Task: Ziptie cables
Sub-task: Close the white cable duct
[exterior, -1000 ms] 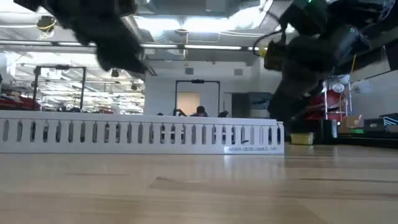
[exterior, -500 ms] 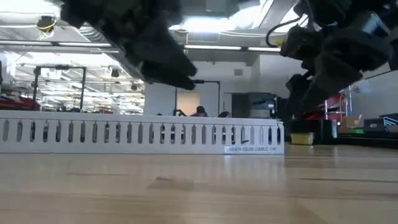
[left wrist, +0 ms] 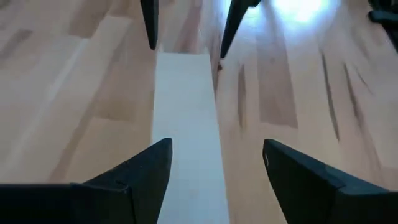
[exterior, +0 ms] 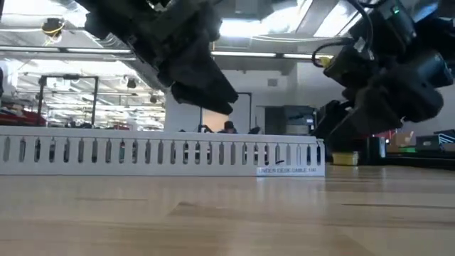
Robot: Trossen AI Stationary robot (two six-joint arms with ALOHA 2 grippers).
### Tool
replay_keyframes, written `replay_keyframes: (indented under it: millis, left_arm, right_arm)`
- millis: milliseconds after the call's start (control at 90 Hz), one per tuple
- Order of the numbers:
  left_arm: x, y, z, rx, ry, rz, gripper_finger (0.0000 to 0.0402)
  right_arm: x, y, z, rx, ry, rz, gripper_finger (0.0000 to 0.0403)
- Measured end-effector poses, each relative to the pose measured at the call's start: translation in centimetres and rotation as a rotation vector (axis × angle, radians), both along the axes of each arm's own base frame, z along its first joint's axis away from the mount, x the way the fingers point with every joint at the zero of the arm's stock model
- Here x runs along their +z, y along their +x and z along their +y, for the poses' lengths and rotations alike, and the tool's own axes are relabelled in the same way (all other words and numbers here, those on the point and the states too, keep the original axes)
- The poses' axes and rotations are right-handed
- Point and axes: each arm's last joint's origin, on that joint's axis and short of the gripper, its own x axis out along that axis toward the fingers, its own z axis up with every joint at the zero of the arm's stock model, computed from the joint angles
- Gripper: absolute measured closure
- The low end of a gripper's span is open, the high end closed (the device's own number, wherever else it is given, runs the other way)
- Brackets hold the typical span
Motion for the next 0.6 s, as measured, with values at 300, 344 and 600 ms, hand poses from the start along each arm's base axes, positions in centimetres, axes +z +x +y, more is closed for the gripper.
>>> replay_keyframes:
  millis: [300,344,600]
  left_arm:
    - [-0.8,0.1,0.0,0.003,0.001,0.028,0.0164]
    - [-1.1,0.2,-0.1,0.004,0.002,0.034,0.0164]
    - [-2.1,0.4,-0.2,0.016,-0.008,0.06,0.0164]
  right_arm:
    - [-1.4,0.4,0.1,0.025,-0.007,0.019,0.0077]
    - [-1.3,0.5,0.1,0.028,-0.005,0.012,0.0086]
    - [-1.2,0.6,0.2,0.038,-0.016,-0.009,0.0172]
